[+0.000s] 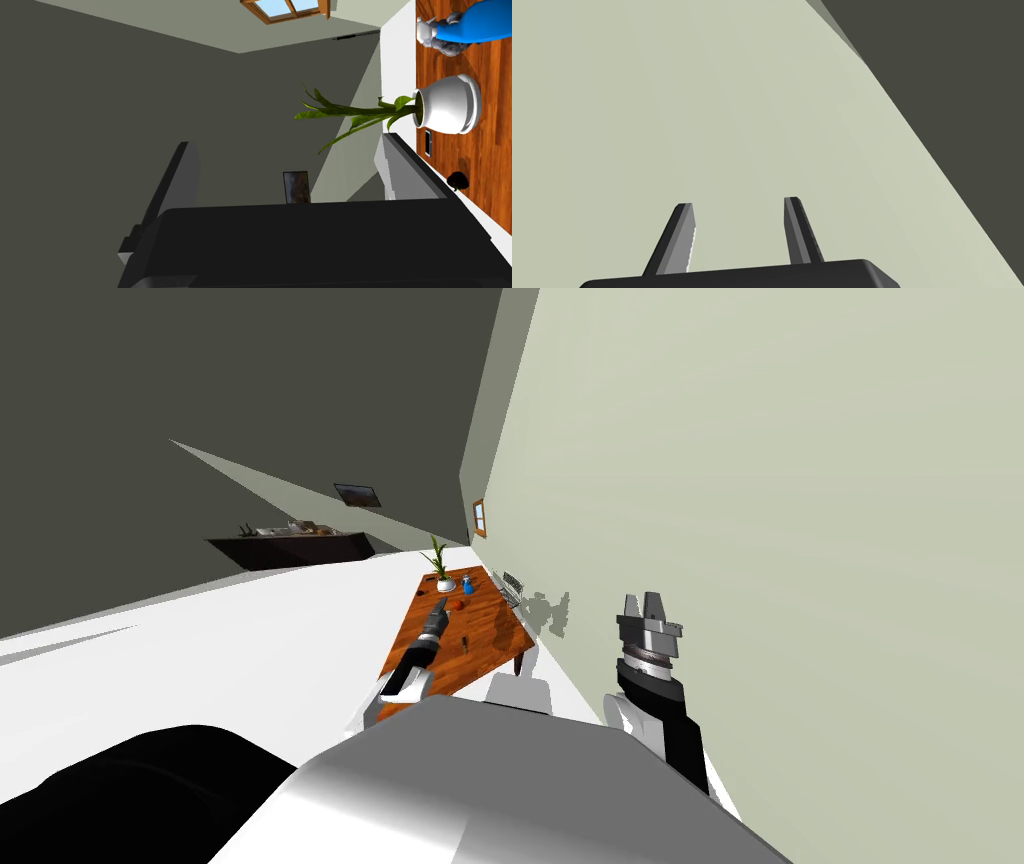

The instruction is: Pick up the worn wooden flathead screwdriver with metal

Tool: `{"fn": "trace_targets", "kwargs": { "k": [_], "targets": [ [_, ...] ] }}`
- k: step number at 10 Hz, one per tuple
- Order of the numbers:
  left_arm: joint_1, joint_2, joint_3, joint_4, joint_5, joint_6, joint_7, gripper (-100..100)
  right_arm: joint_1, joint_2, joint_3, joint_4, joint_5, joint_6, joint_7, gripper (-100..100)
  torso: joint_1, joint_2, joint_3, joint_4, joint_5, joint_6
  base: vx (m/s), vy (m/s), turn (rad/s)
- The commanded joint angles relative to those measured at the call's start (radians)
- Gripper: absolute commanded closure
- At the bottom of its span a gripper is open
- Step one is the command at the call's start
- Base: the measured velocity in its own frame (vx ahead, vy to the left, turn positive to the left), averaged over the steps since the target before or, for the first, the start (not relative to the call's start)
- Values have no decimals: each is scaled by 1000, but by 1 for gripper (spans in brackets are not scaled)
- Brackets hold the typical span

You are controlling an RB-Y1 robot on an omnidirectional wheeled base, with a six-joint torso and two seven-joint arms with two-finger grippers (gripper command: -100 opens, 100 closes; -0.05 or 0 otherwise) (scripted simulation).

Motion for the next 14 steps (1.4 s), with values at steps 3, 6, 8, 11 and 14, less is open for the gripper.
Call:
{"fn": "trace_targets", "kwargs": {
  "k": [3, 6, 8, 11, 14],
  "targets": [
    [-7, 18, 0, 83, 18, 57, -29, -100, 0, 0, 0, 0, 0, 0, 0, 0, 0, -1, 0, 0, 0, 0, -15, 9, -124],
    [-13, 35, 5, 134, 33, 89, -42, -100, 0, 0, 0, 0, 0, 0, 0, 0, -1, -2, -1, 0, 0, -1, -6, 3, -115],
    [-20, 53, 9, 186, 50, 122, -57, -100, 0, 0, 0, 0, 0, 0, 0, 0, -1, -2, -1, 0, 0, 0, -7, 3, -179],
    [-26, 71, 13, 241, 67, 155, -71, -100, 0, 0, 0, 0, 0, 0, 0, 0, 0, -1, -1, 0, 0, -1, -7, 5, -118],
    [-39, 107, 20, 341, 103, 221, -102, -100, 0, 0, 0, 0, 0, 0, 0, 0, -1, -2, -1, 0, 0, -1, -5, 2, -215]
  ]
}}
